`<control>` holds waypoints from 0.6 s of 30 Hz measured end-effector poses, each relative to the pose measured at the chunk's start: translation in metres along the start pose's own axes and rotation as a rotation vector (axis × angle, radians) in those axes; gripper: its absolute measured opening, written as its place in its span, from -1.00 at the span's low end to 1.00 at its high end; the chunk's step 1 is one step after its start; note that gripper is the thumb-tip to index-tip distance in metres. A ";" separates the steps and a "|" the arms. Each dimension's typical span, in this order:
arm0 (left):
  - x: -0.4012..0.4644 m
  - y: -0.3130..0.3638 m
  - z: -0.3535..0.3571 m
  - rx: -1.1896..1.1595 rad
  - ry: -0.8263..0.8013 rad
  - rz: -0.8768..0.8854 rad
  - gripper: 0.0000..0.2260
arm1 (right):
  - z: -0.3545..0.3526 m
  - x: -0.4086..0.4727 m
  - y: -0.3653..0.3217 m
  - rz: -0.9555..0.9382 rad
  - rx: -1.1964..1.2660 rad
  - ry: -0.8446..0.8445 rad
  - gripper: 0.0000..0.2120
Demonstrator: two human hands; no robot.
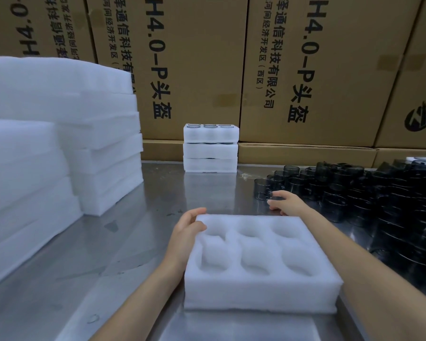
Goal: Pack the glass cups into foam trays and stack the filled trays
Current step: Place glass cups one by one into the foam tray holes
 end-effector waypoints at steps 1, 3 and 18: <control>0.000 0.000 0.000 -0.007 -0.002 -0.001 -0.71 | 0.000 0.000 0.000 -0.003 -0.001 0.001 -0.63; 0.000 0.001 0.000 -0.014 -0.006 -0.003 -0.71 | 0.000 0.000 0.000 -0.016 0.021 0.014 -0.69; -0.004 0.007 0.000 0.059 -0.016 0.025 -0.73 | -0.010 -0.059 0.000 -0.055 0.146 -0.027 -0.84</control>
Point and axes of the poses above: each hand's wrist, its own x-axis towards the middle knuckle, its own z-axis out of the palm, y = z × x, the point moved 4 cm from there along x, towards the middle knuckle, and after that the axes turned 3 degrees about -z, right-handed, at the moved point
